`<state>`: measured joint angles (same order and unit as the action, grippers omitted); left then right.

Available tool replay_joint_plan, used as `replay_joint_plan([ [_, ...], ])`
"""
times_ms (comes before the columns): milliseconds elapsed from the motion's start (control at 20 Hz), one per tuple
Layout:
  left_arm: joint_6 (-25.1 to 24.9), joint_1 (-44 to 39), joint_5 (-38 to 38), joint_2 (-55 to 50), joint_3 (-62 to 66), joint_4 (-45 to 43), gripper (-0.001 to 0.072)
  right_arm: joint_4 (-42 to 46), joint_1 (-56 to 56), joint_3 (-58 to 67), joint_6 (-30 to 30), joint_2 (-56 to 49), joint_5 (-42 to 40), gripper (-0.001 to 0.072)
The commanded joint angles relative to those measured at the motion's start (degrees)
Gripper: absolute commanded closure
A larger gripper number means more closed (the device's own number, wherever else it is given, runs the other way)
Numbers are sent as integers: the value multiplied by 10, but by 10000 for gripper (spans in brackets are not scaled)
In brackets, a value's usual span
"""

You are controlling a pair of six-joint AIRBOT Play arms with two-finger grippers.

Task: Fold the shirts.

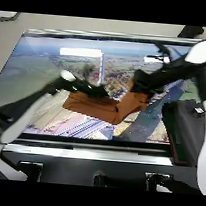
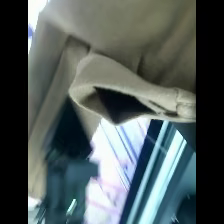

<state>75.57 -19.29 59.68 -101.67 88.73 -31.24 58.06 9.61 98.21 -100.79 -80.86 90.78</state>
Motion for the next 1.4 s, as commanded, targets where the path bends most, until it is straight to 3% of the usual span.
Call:
replay_joint_plan([
  [0,-4,133,9,113,0,-55,681,-82,63,1,17,-64,-100,674],
  [200,-12,283,26,242,0,-55,681,-181,142,1,32,-180,-241,673],
  [400,-31,358,65,334,0,-55,681,-281,195,1,54,-289,-331,669],
  [450,-37,363,75,347,0,-57,680,-300,205,1,55,-308,-346,534],
  [500,-37,364,81,358,0,-64,680,-334,208,1,63,-323,-362,88],
  [550,-37,363,87,363,0,-70,680,-371,208,1,99,-328,-367,11],
  [650,-37,362,94,365,-2,-77,680,-374,188,1,108,-317,-365,2],
  [750,-39,363,93,365,-9,-87,680,-316,145,1,92,-286,-332,5],
  [850,-48,362,93,365,-17,-96,680,-189,94,1,39,-247,-268,24],
  [950,-50,362,93,364,-25,-96,680,3,38,0,-26,-211,-152,43],
  [1050,-51,362,93,365,-30,-96,680,126,4,-12,-56,-205,-44,44],
  [1150,-52,362,93,365,-31,-96,680,105,-4,-73,-56,-205,-45,43],
  [1300,-52,362,93,365,-31,-95,680,6,25,-163,-35,-210,-167,45],
  [1350,-52,362,94,365,-31,-95,679,-13,38,-180,-34,-215,-204,78],
])
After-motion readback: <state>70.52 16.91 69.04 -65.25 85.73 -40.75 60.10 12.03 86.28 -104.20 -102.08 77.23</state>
